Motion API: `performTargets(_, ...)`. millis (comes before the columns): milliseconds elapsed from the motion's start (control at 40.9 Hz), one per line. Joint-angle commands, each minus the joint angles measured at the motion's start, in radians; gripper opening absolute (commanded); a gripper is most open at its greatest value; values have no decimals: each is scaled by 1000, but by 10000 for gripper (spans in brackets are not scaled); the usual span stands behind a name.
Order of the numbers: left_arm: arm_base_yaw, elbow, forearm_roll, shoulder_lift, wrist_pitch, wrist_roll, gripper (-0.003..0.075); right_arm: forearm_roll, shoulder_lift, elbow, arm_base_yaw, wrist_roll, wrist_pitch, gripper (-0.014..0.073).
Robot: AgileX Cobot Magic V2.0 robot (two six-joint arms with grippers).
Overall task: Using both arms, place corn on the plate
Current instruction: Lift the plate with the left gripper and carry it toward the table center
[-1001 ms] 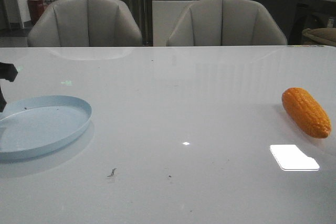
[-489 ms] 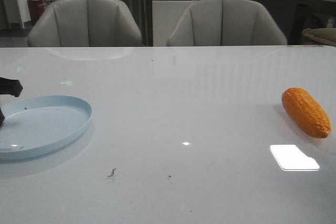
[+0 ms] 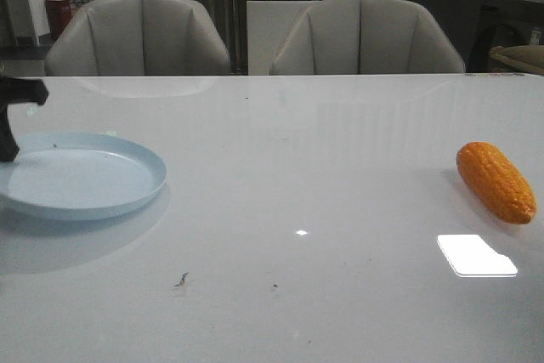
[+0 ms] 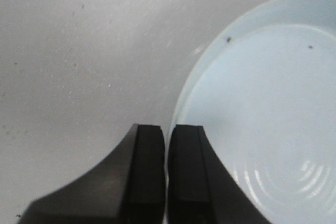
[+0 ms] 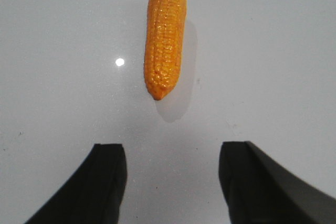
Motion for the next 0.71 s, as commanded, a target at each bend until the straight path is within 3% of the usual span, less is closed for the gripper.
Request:
performTargets(0,-4,-118,-78,-62,55,-5,97,-1,-4,-36,3,-4,-57,500)
performTargets(293,-85,-285,-220,-62,219,-3,97,-1,-4,-36,3,-4,-57,500)
performTargets(684,-283,-289,-250,-29,123,-3,97,-1,-4,-36,3,-4,-57,500)
